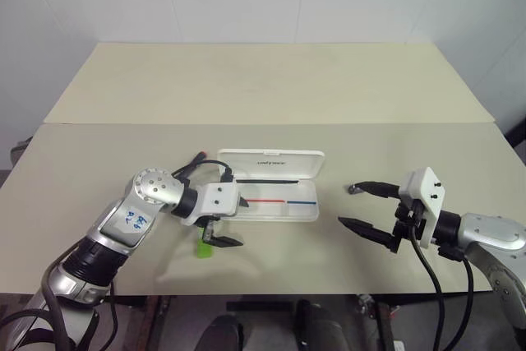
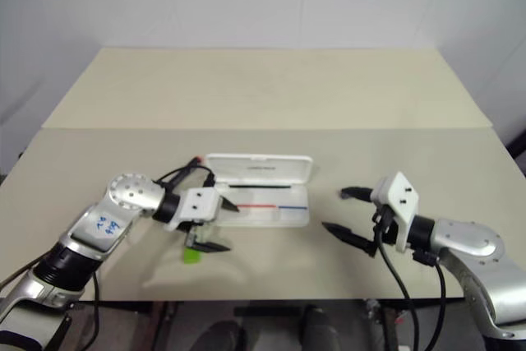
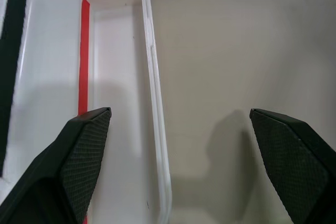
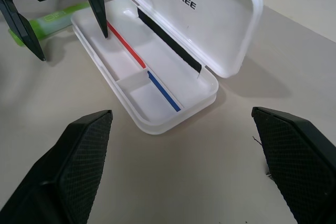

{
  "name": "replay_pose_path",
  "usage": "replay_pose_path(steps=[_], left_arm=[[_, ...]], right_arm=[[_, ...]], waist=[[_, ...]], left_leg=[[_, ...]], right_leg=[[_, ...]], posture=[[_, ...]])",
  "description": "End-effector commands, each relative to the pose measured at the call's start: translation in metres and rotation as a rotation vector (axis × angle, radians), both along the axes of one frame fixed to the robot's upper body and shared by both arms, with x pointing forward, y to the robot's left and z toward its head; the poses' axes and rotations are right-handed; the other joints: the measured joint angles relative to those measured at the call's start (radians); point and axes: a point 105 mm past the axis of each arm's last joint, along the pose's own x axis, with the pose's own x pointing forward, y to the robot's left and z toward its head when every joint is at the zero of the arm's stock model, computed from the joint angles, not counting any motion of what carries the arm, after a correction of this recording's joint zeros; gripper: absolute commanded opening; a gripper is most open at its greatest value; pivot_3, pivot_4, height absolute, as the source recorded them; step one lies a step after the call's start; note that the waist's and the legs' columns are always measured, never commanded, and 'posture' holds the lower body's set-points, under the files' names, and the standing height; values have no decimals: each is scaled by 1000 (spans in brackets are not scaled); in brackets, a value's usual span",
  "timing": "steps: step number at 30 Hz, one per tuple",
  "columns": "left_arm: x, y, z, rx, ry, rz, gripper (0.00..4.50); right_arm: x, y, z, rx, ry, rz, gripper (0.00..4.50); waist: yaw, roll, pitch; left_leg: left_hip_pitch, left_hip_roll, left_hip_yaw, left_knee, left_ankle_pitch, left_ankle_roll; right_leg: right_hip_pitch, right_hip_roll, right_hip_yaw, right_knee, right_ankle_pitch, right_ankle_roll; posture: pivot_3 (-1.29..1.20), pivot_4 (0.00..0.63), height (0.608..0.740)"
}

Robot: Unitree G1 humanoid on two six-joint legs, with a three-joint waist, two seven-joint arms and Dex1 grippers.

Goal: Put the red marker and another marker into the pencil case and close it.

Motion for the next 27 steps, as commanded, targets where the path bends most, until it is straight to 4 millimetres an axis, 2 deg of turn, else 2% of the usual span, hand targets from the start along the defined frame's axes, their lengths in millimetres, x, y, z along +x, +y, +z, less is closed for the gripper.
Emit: replay_pose_path(steps=[1, 21, 27], left_arm=[[-2, -4, 16, -27, -46, -17, 4485], [-26, -28, 52, -121, -84, -27, 4485], [-32, -36, 72, -206, -106, -18, 4485]], right_arm=[[1, 0, 9, -6, -50, 4, 4500], [9, 0, 10, -15, -55, 15, 4500], [11, -2, 11, -22, -58, 14, 4500]], waist=[[0, 0, 0], [-1, 0, 0], [0, 0, 0]], left_leg=[[0, 0, 0, 0, 0, 0], [0, 0, 0, 0, 0, 0], [0, 0, 0, 0, 0, 0]], right_leg=[[0, 0, 0, 0, 0, 0], [0, 0, 0, -1, 0, 0], [0, 0, 0, -1, 0, 0]], posture=[[0, 150, 740], [0, 150, 740], [0, 150, 740]])
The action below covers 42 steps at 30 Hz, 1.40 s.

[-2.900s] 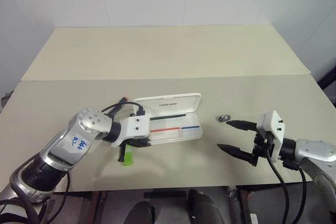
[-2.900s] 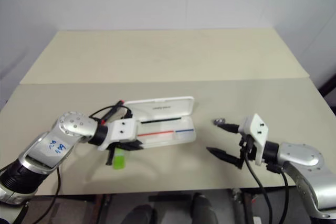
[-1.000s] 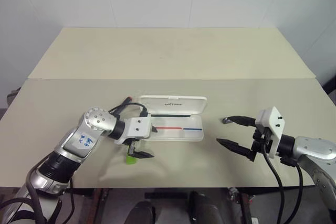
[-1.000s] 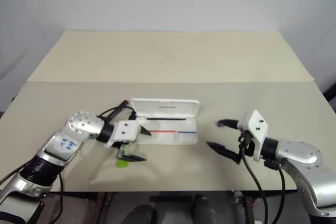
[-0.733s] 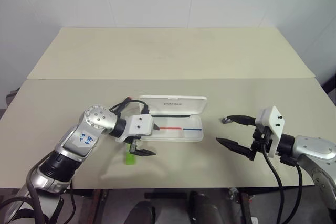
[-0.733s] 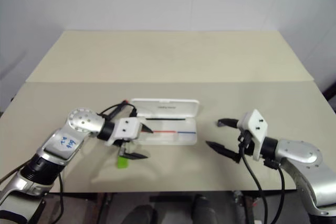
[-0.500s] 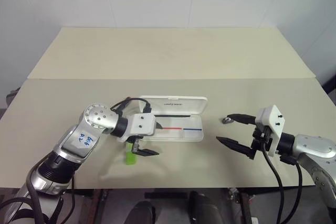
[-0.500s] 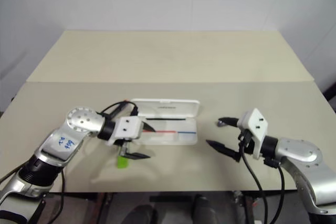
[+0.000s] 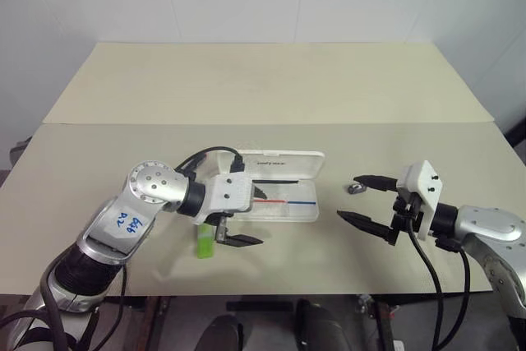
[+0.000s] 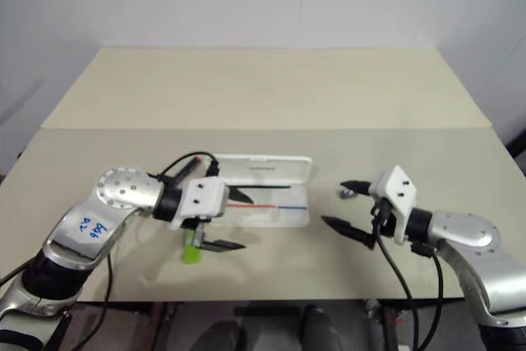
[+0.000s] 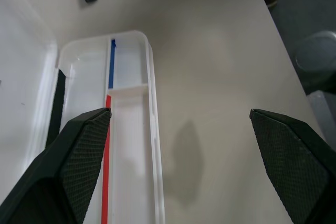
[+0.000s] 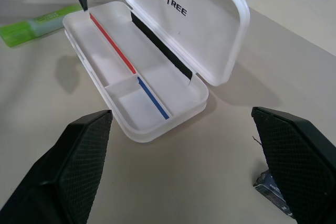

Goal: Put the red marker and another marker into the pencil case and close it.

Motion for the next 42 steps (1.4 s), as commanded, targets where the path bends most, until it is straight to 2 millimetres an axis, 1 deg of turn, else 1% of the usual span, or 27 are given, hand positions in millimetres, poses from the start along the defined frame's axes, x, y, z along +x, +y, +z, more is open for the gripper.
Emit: replay_pose_path(steps=[1, 5, 7, 9, 13, 15, 19, 23, 26, 29, 32, 33, 37, 39, 42], left_arm=[[-3, -6, 27, -66, -71, -8, 4485], [1, -7, 44, -116, -95, 31, 4485], [1, -8, 50, -133, -99, 42, 4485], [3, -8, 61, -177, -113, 66, 4485], [6, -4, 75, -242, -131, 106, 4485], [9, -2, 86, -290, -160, 129, 4485], [18, 9, 104, -351, -217, 210, 4485], [28, 28, 111, -354, -283, 331, 4485], [36, 47, 112, -333, -313, 442, 4485], [39, 62, 110, -300, -329, 528, 4485], [44, 85, 101, -246, -315, 677, 4485], [44, 94, 96, -221, -309, 723, 4485], [44, 110, 85, -169, -289, 813, 4485], [45, 120, 73, -118, -259, 869, 4485], [44, 128, 59, -65, -227, 914, 4485]], right_arm=[[2, -1, 9, -12, -45, 7, 4500], [4, -3, 11, -18, -51, 6, 4500], [5, -4, 12, -20, -53, 6, 4500], [7, -5, 13, -24, -56, 6, 4500], [9, -6, 16, -30, -62, 10, 4500], [11, -6, 18, -33, -65, 15, 4500], [14, -5, 20, -39, -70, 24, 4500], [16, -5, 21, -41, -74, 33, 4500], [17, -3, 23, -38, -80, 40, 4500], [17, -1, 25, -36, -84, 56, 4500], [10, 13, 30, -25, -97, 127, 4500], [10, 20, 36, -14, -115, 154, 4500], [11, 38, 52, 10, -168, 219, 4500], [10, 47, 61, 14, -195, 261, 4500], [12, 58, 71, 16, -225, 304, 4500]], waist=[[0, 0, 0], [-1, 0, 0], [-1, 0, 0], [-1, 0, 0], [-2, 0, 0], [-3, 0, 0], [-2, 0, 0], [-2, 0, 0], [-4, 0, 0], [-5, 0, 0], [-7, 0, 0], [-8, 0, 1], [-20, 0, 1], [-23, -1, 1], [-24, -1, 1]], left_leg=[[0, 0, 0, 0, 0, 0], [0, 0, 0, 0, 0, 0], [0, 0, 0, 0, 0, 0], [0, 0, 0, 0, 0, 0], [0, 0, 0, 0, 0, -1], [0, 0, 0, 0, 0, -1], [0, 0, 0, 0, 1, -2], [0, 0, 0, 0, 2, -4], [0, 0, 0, -1, 2, -4], [0, 0, 0, -1, 1, -5], [0, 0, 0, -1, 1, -5], [0, 0, 0, -1, 1, -5], [0, 1, 0, -1, 1, -5], [0, 1, 0, -1, 1, -6], [0, 1, 0, -2, 1, -6]], right_leg=[[0, 0, 0, 0, 0, 0], [0, 0, 0, 0, 0, 0], [0, 0, 0, 0, 0, 0], [0, 0, 0, 0, 0, 0], [0, 0, 0, 0, 0, 0], [0, 0, 0, 0, 0, 0], [0, 0, 0, 0, 0, 0], [0, 0, 0, -1, 0, 0], [0, 0, 0, -1, 0, 0], [-1, 0, 0, -1, 0, 0], [-1, 0, 0, -1, 0, 0], [-1, 0, 0, -1, 0, 0], [-1, 0, 0, -1, 0, 0], [-1, 0, 0, -1, 0, 0], [-2, 0, -1, -1, 0, 0]], posture=[[0, 150, 740], [0, 150, 740], [0, 150, 740], [0, 150, 740], [0, 150, 740], [0, 150, 740], [0, 150, 740], [0, 150, 740], [0, 150, 740], [0, 150, 740], [0, 150, 740], [0, 150, 740], [0, 150, 740], [0, 150, 740], [0, 150, 740]])
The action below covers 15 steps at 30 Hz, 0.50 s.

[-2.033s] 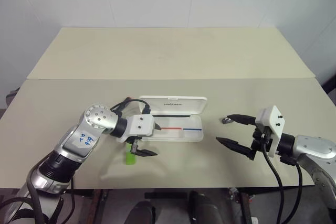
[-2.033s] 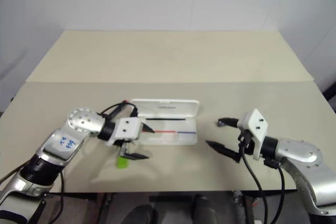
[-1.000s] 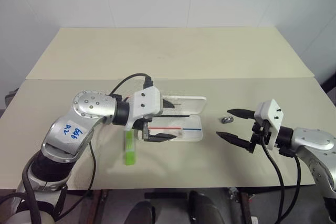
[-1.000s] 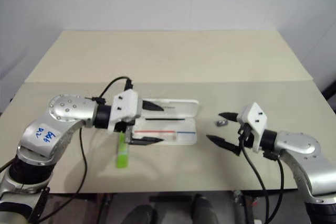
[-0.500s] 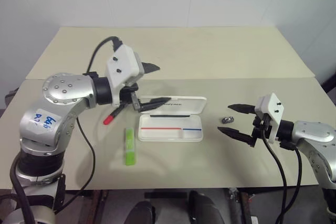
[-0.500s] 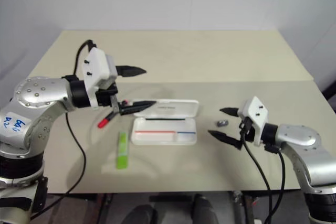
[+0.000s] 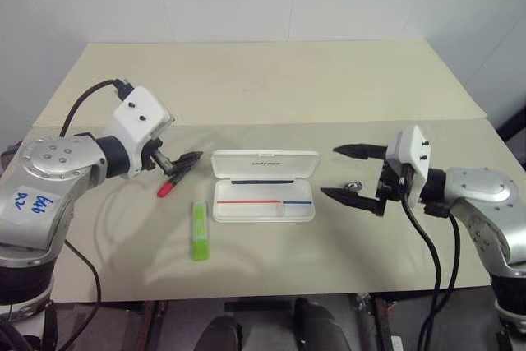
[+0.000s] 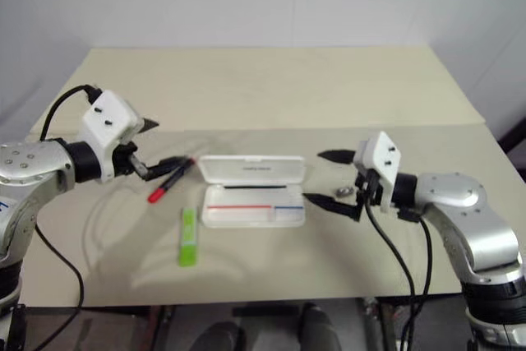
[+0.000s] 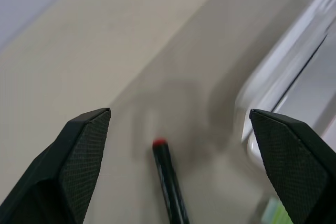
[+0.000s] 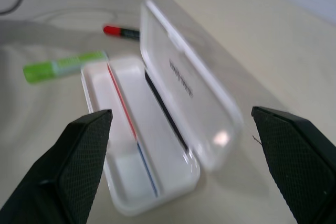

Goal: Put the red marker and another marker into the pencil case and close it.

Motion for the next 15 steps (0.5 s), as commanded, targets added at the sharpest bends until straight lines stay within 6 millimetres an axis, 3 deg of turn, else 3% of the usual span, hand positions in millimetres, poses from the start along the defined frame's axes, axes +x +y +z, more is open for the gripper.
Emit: replay_pose_path(steps=[1, 15], left_arm=[[-2, 11, -6, 51, 9, 63, 4485], [-3, 41, -50, 153, 127, 223, 4485]], right_arm=[[-5, 15, 15, 7, -51, 78, 4500], [-16, 39, 14, 77, -10, 220, 4500]], waist=[[-1, 0, 0], [0, 0, 0]], left_leg=[[0, 0, 0, 0, 0, 0], [-6, 1, 2, -1, -2, -1]], right_leg=[[0, 0, 0, 0, 0, 0], [-10, -1, -1, 1, -1, -2]], posture=[[0, 150, 740], [0, 150, 740]])
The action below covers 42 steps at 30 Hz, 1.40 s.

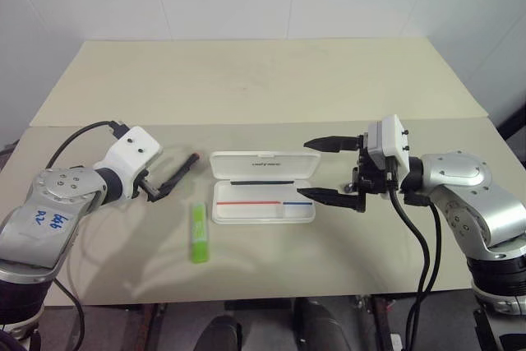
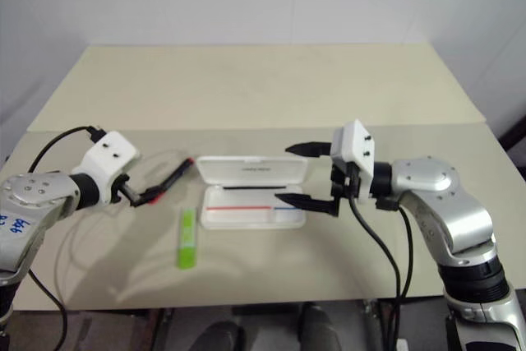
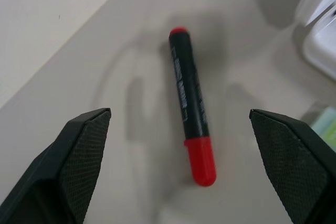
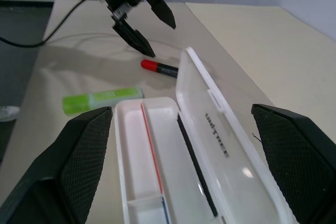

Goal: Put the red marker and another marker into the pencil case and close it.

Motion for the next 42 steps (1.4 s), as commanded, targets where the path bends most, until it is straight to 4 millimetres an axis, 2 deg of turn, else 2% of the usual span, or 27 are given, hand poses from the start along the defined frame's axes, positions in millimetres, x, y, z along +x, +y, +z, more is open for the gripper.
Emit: replay_pose_path(steps=[1, 5, 8, 15, 21, 30, 42], left_arm=[[-2, 9, 0, 64, -6, 33, 4485], [-3, 9, -3, 66, 0, 29, 4485], [-3, 9, -5, 73, 10, 28, 4485], [-3, 25, -13, 124, 61, 70, 4485], [11, 21, -20, 55, 87, 47, 4485], [35, 22, -17, 31, 69, 31, 4485], [39, 21, -32, 2, 180, 50, 4485]], right_arm=[[-9, 9, 9, 43, -26, 46, 4500], [-6, 13, 19, 110, -21, 30, 4500], [-8, 14, 14, 94, -17, 36, 4500], [-11, 17, 10, 109, -4, 34, 4500], [-10, 17, 7, 116, -4, 15, 4500], [-11, 14, 6, 113, -6, -12, 4500], [-12, 12, 6, 104, -12, -35, 4500]], waist=[[0, 0, 0], [-1, 0, 0], [0, 0, 0], [0, 0, 0], [1, 0, 0], [0, 0, 0], [0, 0, 0]], left_leg=[[-1, 0, 0, 0, 0, 0], [-4, 1, 0, 1, 0, -1], [-4, 0, 1, 1, 0, -1], [-5, 0, 2, 1, 0, -1], [-6, 0, 1, 2, 0, -1], [-7, 0, 1, 3, 0, -1], [-7, 0, 1, 4, 0, -1]], right_leg=[[-1, 0, 0, 0, 0, 0], [-5, 0, 0, 2, 0, 0], [-5, 0, 0, 2, 0, 0], [-5, 0, -1, 1, 0, 0], [-5, 0, -1, 2, 0, 0], [-6, 0, -1, 3, 0, 0], [-7, 0, -1, 5, 0, 0]], posture=[[0, 150, 740], [0, 150, 740], [0, 150, 740], [0, 150, 740], [0, 150, 740], [0, 150, 740], [0, 150, 740]])
